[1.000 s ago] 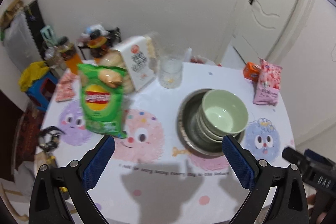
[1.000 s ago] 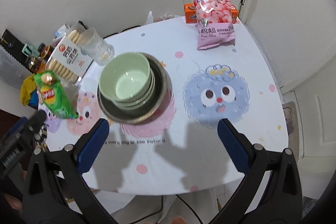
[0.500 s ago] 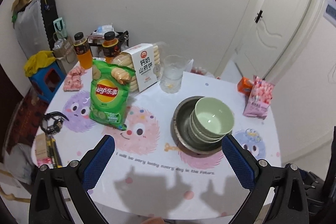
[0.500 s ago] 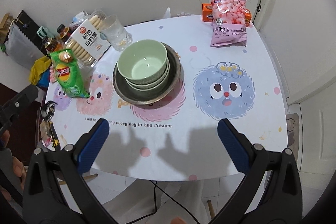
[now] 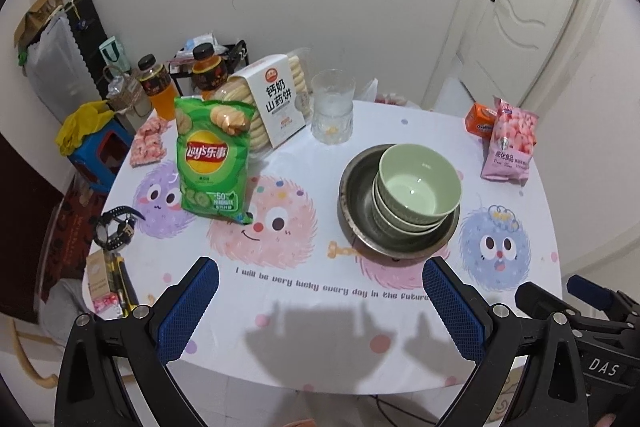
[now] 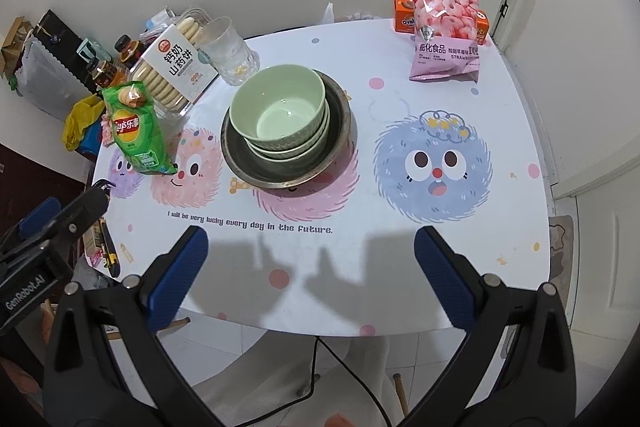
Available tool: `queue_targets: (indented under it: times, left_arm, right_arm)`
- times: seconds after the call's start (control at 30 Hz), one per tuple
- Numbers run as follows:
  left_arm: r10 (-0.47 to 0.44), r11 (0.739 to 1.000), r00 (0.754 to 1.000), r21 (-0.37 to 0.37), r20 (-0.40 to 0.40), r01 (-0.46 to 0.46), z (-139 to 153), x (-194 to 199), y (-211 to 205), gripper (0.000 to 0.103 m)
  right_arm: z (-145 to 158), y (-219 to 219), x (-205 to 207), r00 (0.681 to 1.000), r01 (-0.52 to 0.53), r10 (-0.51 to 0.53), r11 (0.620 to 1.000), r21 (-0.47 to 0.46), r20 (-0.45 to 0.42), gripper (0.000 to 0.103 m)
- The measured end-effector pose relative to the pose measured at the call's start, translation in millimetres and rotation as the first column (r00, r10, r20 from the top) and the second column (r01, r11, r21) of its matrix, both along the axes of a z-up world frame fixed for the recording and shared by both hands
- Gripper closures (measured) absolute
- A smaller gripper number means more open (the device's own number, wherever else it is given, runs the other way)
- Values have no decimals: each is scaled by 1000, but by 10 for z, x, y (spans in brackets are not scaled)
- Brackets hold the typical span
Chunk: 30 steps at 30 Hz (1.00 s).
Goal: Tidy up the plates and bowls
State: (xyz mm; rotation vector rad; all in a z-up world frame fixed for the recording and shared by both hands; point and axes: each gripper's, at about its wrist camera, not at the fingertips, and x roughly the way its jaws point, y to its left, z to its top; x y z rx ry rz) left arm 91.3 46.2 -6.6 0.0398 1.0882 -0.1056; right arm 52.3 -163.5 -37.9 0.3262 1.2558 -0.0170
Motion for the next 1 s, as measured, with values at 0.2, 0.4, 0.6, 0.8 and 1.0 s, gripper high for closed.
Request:
queue_targets:
  times: [0.2, 0.4, 0.6, 0.8, 1.0]
  left_arm:
    - [3, 1000, 1000, 12, -4, -3, -5, 5, 8, 0]
    - [-8, 1000, 1000, 16, -18, 8, -20, 7, -16, 0]
    - [-25, 999, 1000, 23, -18, 26, -26, -4, -65, 0]
    - [-27, 1000, 999, 13, -34, 28, -49, -4, -80, 0]
    - [-36, 999, 999, 37, -36, 37, -62, -14, -102, 0]
  right_arm:
    - [5, -60, 10, 1000, 23, -23, 1000, -1, 1, 0]
    - [11, -84, 11, 1000, 30, -30, 1000, 0, 2, 0]
    - [10, -87, 5, 1000, 30, -30, 1000, 0, -1, 0]
    - [21, -103, -13, 999, 35, -35, 999, -1, 5, 0]
    - [20, -113, -13, 999, 36, -36, 999, 0, 4, 0]
